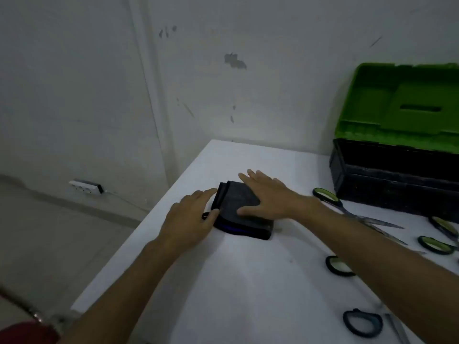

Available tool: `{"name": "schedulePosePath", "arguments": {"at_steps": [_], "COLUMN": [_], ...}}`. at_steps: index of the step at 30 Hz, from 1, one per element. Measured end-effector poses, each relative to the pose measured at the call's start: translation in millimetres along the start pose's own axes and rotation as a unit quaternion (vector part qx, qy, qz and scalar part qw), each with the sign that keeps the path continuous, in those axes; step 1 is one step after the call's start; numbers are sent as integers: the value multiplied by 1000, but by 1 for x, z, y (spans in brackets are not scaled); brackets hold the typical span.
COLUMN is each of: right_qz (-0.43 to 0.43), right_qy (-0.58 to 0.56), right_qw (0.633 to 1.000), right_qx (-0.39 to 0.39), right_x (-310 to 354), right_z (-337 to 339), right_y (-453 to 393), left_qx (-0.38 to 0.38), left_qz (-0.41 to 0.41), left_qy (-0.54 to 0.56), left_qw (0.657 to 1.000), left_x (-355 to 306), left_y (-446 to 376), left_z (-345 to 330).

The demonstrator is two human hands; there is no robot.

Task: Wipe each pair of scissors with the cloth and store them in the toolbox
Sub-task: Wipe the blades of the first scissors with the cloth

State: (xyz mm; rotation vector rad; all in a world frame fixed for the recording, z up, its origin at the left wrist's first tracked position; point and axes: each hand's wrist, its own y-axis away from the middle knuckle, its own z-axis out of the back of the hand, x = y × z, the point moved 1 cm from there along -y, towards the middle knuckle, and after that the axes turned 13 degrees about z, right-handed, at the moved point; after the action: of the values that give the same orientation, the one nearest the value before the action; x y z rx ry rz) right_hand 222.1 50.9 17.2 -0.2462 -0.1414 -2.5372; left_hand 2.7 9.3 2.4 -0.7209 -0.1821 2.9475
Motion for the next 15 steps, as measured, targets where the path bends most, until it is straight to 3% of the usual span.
{"name": "schedulePosePath", "arguments": {"at_steps": [3,8,15], "right_qz": [25,178,221], "right_qy": [-11,80,164], "right_qw": [996,971,954], "right_qx": [85,136,120], "right_x": [-4,6,8], "right_z": [11,19,29], "right_y": [-20,-42,-45], "left_qx": [4,-12,-48], "left_qz": [11,37,41], "left_qy": [11,25,47], "left_qw": [1000,999,997], "left_x": [7,18,16], "left_y": [2,3,7], "left_z": [-3,-6,1]}}
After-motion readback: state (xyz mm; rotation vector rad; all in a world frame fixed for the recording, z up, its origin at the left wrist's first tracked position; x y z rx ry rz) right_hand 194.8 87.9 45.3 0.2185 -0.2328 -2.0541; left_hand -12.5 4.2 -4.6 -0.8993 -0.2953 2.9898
